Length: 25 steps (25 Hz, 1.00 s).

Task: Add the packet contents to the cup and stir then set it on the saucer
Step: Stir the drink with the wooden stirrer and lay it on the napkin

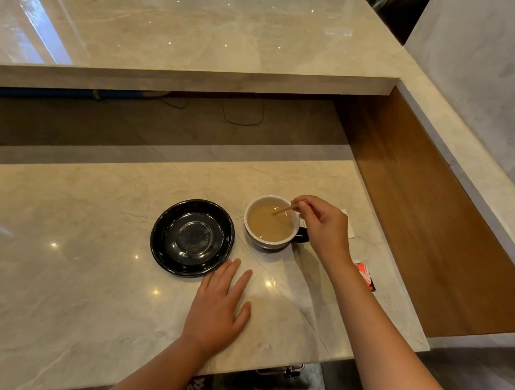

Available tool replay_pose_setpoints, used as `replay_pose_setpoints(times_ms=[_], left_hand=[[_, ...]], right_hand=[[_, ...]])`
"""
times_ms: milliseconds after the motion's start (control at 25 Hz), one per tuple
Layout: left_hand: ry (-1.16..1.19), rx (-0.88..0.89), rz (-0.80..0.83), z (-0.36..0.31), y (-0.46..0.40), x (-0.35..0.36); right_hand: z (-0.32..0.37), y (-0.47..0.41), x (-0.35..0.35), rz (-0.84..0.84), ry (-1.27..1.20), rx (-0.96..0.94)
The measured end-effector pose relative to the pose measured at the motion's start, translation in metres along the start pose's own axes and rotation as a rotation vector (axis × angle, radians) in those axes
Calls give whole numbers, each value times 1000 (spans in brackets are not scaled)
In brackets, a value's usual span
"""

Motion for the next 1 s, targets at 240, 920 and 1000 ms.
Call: replay_pose_setpoints(times_ms=[240,920,1000], left_hand=[[2,1,-2,-1,0,1],[4,-2,-10,0,0,1],[5,1,-9,1,0,2]], right_hand=[[-2,1,-21,87,130,0],[-2,28,5,-211,40,24],[0,26,-4,-127,205,-98]])
Point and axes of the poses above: each hand's wrist, its own y-axis away from the middle knuckle, its own x-axis out of the palm, z = x × y, the point moved 2 cm from there along -y, towards the middle knuckle, and after that the axes turned 4 degrees about -x, right-handed, at the moved point
